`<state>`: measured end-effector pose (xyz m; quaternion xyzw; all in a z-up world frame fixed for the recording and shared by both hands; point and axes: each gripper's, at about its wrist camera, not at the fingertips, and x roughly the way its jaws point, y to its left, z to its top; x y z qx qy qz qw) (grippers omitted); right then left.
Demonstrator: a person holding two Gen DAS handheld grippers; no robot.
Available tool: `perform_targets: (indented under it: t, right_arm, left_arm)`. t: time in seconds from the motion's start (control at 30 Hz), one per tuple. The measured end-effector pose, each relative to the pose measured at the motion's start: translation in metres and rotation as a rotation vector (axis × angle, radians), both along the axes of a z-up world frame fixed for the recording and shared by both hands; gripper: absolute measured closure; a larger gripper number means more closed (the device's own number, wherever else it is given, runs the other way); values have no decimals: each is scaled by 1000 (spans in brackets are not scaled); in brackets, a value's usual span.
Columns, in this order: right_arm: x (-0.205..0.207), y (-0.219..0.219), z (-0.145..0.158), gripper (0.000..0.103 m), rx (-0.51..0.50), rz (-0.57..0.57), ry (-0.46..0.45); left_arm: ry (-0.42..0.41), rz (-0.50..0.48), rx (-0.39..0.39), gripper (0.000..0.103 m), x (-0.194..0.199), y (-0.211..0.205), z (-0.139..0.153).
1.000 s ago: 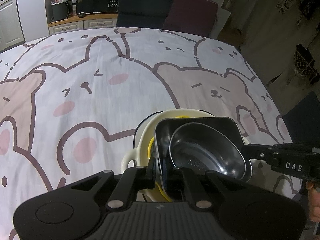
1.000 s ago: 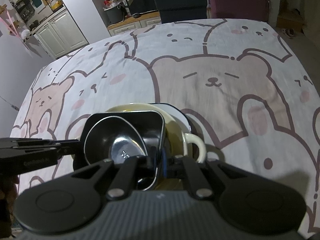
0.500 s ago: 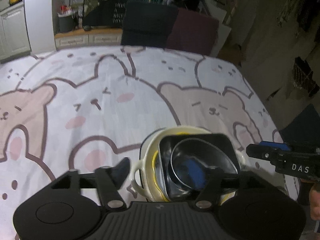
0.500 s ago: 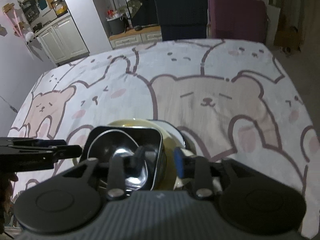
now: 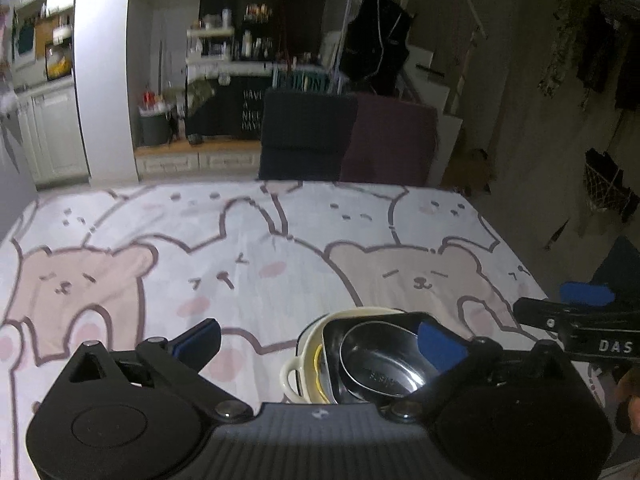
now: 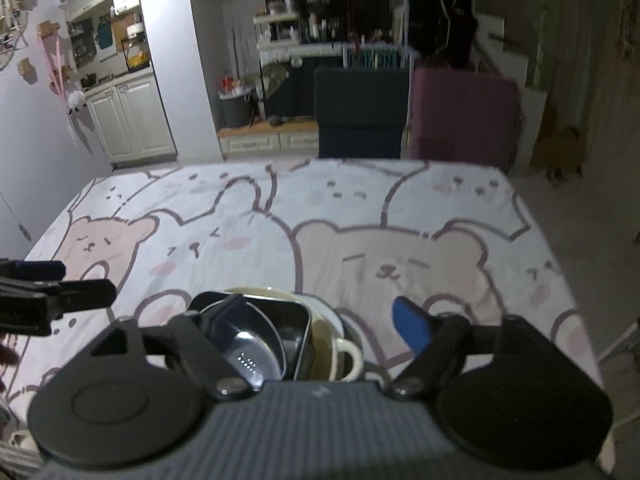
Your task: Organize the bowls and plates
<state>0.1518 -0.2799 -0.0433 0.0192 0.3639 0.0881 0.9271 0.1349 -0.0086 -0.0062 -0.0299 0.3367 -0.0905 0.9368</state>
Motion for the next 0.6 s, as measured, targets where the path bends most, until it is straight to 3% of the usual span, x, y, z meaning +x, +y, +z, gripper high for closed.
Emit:
perform_targets:
  t: [0.2, 0.4, 0.6]
  right_arm:
    - [-38, -8, 12, 1, 9, 4, -90]
    - [-73, -15, 15, 1, 25, -7, -158]
    - [-102, -17, 12, 1, 24, -33, -200]
  left_arm:
    - [-73, -7, -17, 0, -37, -5, 9]
    - [-117, 11, 37, 0, -70, -10, 6]
    - [-160, 39, 39, 0, -102, -4, 1]
